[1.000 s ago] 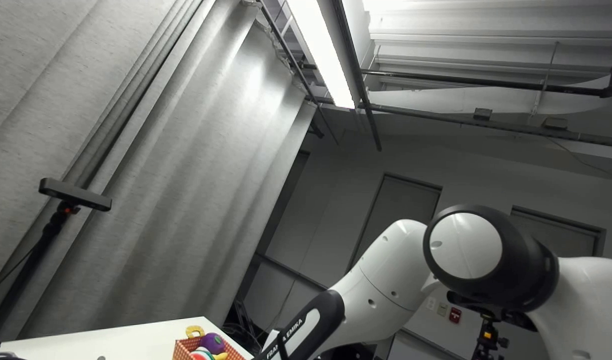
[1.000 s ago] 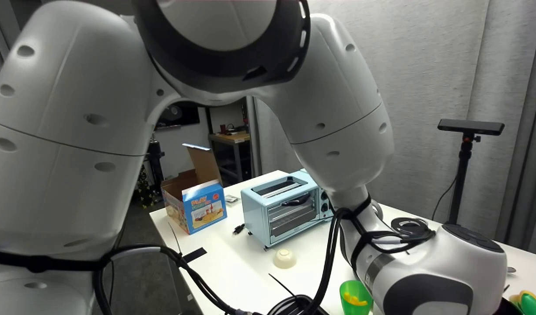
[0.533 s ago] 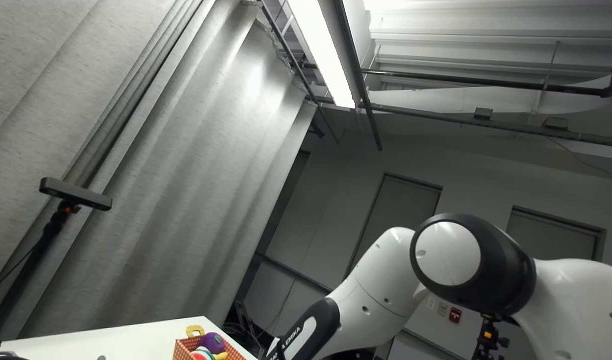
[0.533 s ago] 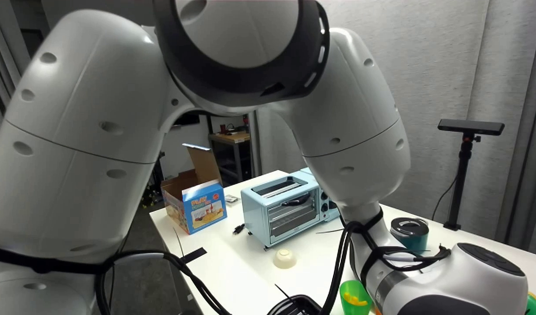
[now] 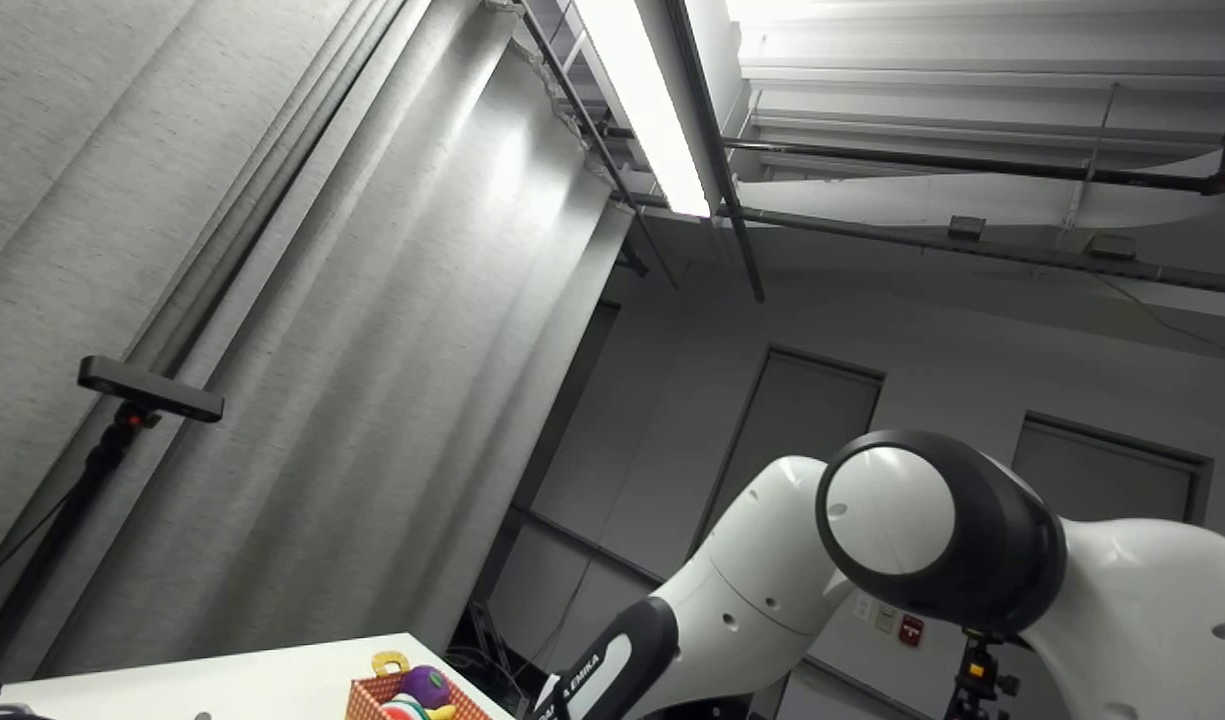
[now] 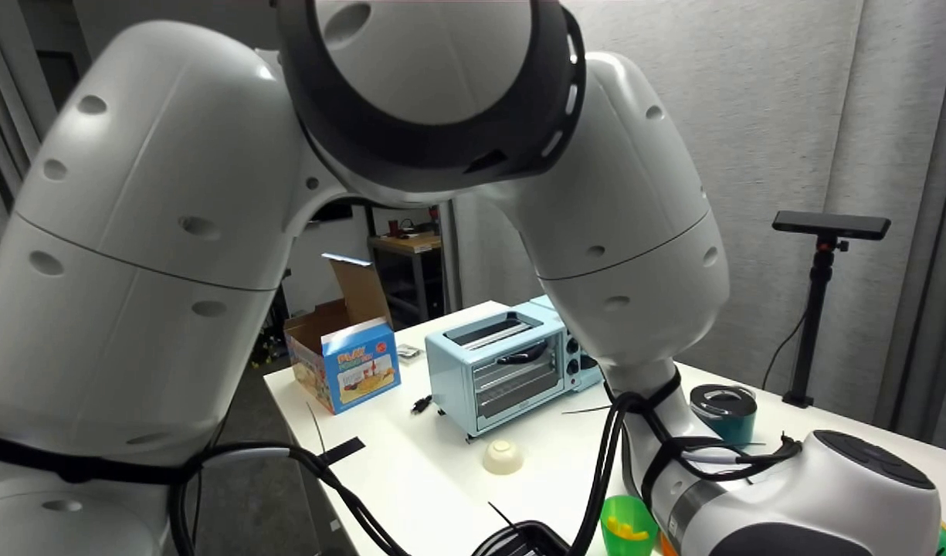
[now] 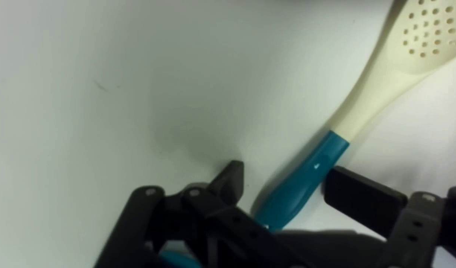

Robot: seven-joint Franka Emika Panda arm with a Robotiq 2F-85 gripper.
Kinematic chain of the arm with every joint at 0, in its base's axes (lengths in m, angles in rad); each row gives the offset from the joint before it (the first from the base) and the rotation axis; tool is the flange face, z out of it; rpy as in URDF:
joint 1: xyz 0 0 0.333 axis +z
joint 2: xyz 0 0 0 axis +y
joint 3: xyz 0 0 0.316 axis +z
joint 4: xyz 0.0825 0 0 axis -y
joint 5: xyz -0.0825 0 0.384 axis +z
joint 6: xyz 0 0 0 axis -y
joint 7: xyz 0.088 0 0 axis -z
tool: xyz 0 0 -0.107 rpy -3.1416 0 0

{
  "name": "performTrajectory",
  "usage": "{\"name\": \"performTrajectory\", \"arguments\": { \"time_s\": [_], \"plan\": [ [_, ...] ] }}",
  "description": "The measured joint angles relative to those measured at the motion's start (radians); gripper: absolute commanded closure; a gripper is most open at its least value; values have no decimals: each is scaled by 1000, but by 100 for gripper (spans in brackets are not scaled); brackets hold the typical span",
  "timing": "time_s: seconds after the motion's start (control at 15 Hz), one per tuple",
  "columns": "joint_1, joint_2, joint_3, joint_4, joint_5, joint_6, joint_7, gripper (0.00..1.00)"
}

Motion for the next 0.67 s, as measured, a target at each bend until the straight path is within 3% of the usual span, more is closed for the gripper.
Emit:
{"name": "performTrajectory", "arguments": {
  "time_s": [0.13,0.33,0.67],
  "plan": [
    [0,0,0,3,0,0,0,87],
    [0,-1,-1,6,0,0,1,100],
    [8,-11,-9,5,0,0,1,100]
  ]
}}
